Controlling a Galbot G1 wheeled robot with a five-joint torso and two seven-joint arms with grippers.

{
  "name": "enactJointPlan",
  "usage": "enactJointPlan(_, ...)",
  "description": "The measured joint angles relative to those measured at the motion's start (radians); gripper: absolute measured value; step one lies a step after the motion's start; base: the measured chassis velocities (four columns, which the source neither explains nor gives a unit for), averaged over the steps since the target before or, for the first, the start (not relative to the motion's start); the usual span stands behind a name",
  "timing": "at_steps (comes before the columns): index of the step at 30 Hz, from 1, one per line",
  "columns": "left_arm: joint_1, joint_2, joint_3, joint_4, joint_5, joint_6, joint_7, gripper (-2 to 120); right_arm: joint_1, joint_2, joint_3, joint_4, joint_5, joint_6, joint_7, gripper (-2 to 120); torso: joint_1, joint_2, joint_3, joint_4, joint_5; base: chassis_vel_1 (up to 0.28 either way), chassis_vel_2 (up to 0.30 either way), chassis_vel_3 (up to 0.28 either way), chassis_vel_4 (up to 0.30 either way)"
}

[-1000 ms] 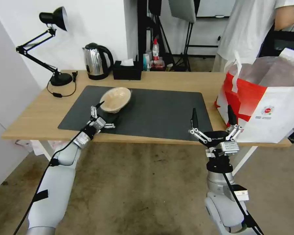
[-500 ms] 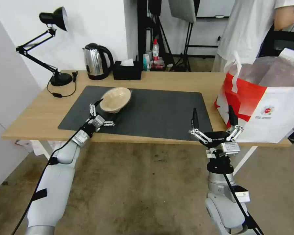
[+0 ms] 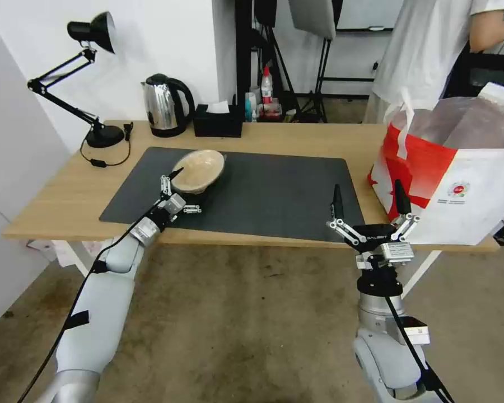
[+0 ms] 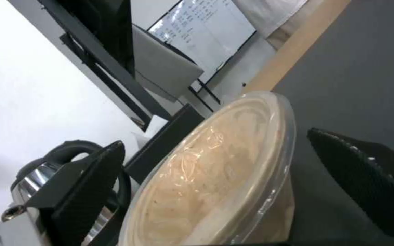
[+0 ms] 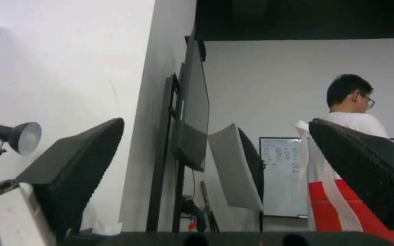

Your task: Pick up the trash from the table and place it into the takeout bag.

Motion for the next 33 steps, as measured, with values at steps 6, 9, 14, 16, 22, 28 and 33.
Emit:
enactJointPlan(6, -0.019, -0.002, 0.002, 0.031, 0.017, -0.006, 0.000, 98, 0.005, 0.001, 0.002, -0.003, 0.004, 0.000, 0.001, 100, 0.000, 0.001, 0.000, 0.0000, 0.0007, 0.000, 0.000, 0.000, 0.000)
enactJointPlan(9, -0.026, -0.005, 0.002, 0.043, 0.024, -0.006, -0.001, 92, 0.005, 0.001, 0.002, -0.004, 0.005, 0.000, 0.001, 100, -0.001, 0.001, -0.001, -0.0002, 0.0007, 0.000, 0.000, 0.000, 0.000)
enactJointPlan(14, -0.041, -0.012, 0.002, 0.062, 0.055, -0.007, -0.013, 74, 0.003, 0.002, 0.003, -0.004, 0.008, 0.000, 0.001, 100, 0.000, 0.001, 0.000, -0.0012, 0.0003, 0.000, 0.000, 0.000, 0.000)
enactJointPlan(16, -0.046, -0.013, 0.003, 0.070, 0.064, -0.007, -0.020, 66, 0.004, 0.001, 0.005, -0.004, 0.010, 0.000, 0.002, 100, 0.000, 0.000, 0.000, -0.0012, 0.0004, 0.000, 0.000, 0.000, 0.000)
enactJointPlan(22, -0.049, -0.017, 0.006, 0.076, 0.075, -0.007, -0.023, 46, 0.004, 0.002, 0.007, -0.002, 0.013, 0.000, 0.002, 100, 0.000, 0.000, 0.000, -0.0003, 0.0005, 0.000, 0.000, 0.000, 0.000)
enactJointPlan(28, -0.054, -0.019, 0.008, 0.076, 0.083, -0.007, -0.024, 25, 0.003, 0.002, 0.008, -0.001, 0.014, 0.001, 0.002, 100, 0.000, 0.000, 0.000, -0.0003, -0.0008, 0.000, 0.000, 0.000, 0.000)
enactJointPlan(33, -0.055, -0.018, 0.009, 0.076, 0.084, -0.007, -0.024, 5, 0.003, 0.002, 0.008, -0.001, 0.016, 0.001, 0.002, 100, 0.000, 0.000, 0.000, -0.0008, -0.0010, 0.000, 0.000, 0.000, 0.000)
